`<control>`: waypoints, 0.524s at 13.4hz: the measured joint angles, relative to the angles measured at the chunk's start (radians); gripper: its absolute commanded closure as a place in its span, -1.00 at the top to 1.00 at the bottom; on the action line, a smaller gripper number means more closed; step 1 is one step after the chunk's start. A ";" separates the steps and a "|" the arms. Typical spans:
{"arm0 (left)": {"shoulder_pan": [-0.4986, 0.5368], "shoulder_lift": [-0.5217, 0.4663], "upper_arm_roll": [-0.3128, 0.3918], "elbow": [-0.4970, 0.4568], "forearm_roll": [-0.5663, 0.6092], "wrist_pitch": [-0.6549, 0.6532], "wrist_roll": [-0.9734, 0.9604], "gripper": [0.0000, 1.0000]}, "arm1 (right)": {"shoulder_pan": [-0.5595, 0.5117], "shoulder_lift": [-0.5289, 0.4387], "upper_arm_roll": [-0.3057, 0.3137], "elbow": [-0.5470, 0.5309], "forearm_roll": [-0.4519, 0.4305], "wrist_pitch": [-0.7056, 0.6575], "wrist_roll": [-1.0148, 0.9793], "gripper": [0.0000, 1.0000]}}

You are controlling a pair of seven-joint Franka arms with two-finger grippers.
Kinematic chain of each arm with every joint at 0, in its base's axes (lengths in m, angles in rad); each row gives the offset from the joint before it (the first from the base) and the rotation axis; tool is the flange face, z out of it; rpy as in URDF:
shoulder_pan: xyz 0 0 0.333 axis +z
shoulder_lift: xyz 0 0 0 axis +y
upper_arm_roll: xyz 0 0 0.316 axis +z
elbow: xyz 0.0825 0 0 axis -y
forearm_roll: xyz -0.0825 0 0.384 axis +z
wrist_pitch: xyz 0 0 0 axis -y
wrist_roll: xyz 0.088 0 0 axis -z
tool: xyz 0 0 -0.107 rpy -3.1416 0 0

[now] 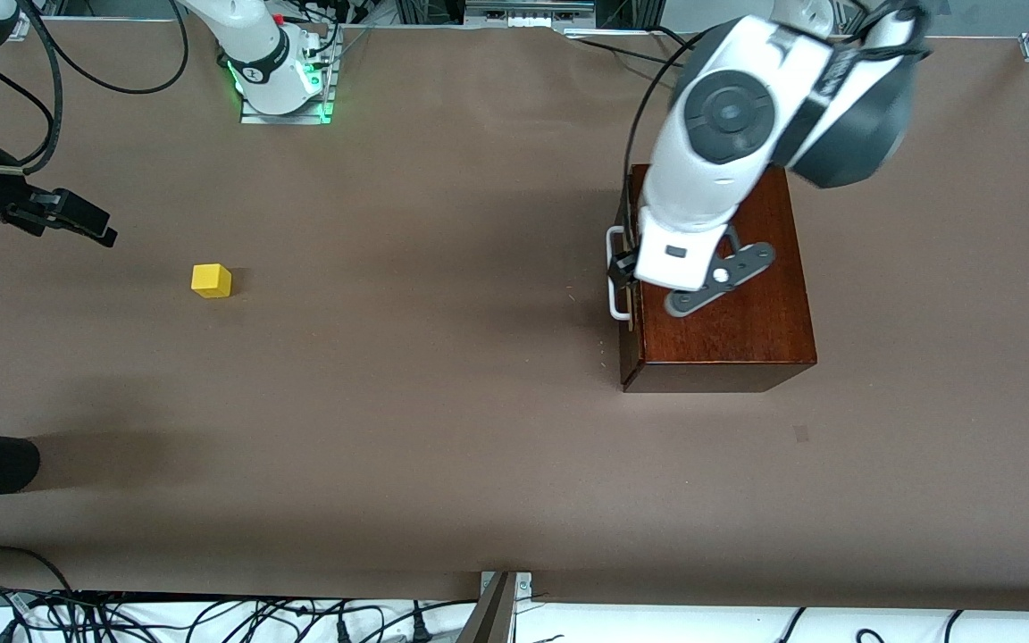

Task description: Open drawer, take yellow block, close drawer

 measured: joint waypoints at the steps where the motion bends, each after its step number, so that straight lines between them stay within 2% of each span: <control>1: 0.027 -0.018 0.000 0.000 -0.003 -0.019 0.048 1.00 | 0.000 0.000 0.000 0.000 0.000 0.000 0.000 1.00; 7: 0.206 -0.108 0.001 0.000 -0.021 -0.117 0.357 1.00 | 0.000 0.000 0.000 0.000 0.000 -0.001 0.000 1.00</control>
